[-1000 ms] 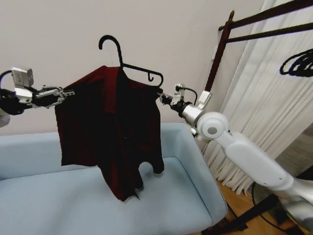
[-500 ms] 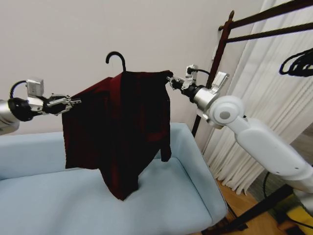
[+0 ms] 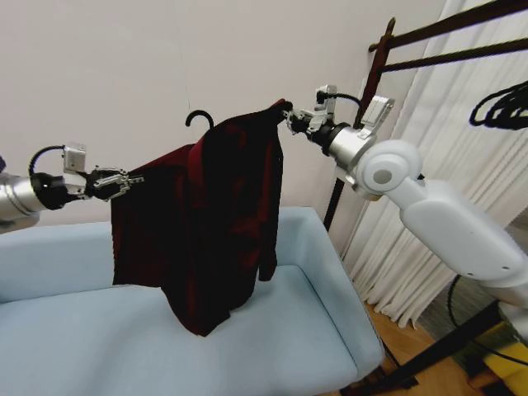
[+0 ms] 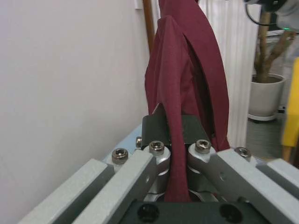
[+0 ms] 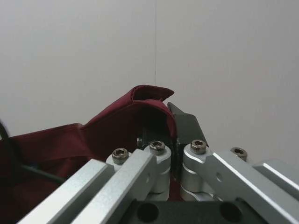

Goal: Pick up the clothes from the sofa and hang them on the clothes hanger.

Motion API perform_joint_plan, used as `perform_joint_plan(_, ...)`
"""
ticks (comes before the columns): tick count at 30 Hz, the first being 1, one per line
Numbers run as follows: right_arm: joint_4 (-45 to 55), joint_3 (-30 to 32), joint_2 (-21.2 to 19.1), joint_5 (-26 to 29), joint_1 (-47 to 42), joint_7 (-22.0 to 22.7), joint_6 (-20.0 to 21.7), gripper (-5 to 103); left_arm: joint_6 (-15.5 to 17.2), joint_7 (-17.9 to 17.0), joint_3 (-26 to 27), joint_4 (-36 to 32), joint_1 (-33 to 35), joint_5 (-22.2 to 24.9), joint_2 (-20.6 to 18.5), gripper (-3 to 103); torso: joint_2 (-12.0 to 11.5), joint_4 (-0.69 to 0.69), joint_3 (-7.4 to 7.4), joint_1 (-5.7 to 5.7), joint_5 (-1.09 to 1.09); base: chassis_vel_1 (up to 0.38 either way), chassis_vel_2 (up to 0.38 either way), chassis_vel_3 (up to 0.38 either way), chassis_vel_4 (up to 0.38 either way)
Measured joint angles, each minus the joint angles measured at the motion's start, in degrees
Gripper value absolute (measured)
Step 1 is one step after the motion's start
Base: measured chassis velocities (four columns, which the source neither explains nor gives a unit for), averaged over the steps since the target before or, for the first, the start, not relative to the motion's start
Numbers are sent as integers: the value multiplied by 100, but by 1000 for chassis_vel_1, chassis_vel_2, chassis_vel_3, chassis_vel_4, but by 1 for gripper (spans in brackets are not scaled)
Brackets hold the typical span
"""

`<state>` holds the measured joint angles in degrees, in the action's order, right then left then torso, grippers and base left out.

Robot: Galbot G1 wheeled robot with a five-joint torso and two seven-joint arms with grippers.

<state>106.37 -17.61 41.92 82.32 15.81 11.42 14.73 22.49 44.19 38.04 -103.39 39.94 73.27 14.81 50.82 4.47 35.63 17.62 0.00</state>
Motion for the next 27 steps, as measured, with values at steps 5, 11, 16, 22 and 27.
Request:
perform_joint_plan(5,107,-54,47,-36,56,-2,115,0,-2,-358,-33,-161,14,-31,64,2,0,0,0,0,0,0,0,0,0)
perform_joint_plan(11,288,-194,172,75,234,94,400,0,-5,-529,-67,-344,24,-34,147,2,0,0,0,0,0,0,0,0,0)
perform_joint_plan(16,399,-311,299,242,348,289,557,0,-6,-639,-68,-429,28,-22,185,2,0,-1,0,0,0,0,0,0,0)
perform_joint_plan(22,364,-330,465,401,550,548,664,0,-10,-698,-68,-456,44,-16,214,2,0,0,0,0,0,0,0,0,0)
perform_joint_plan(27,284,-290,577,600,850,830,747,0,-12,-768,-78,-469,54,-15,263,2,0,-1,0,0,-1,0,0,0,0)
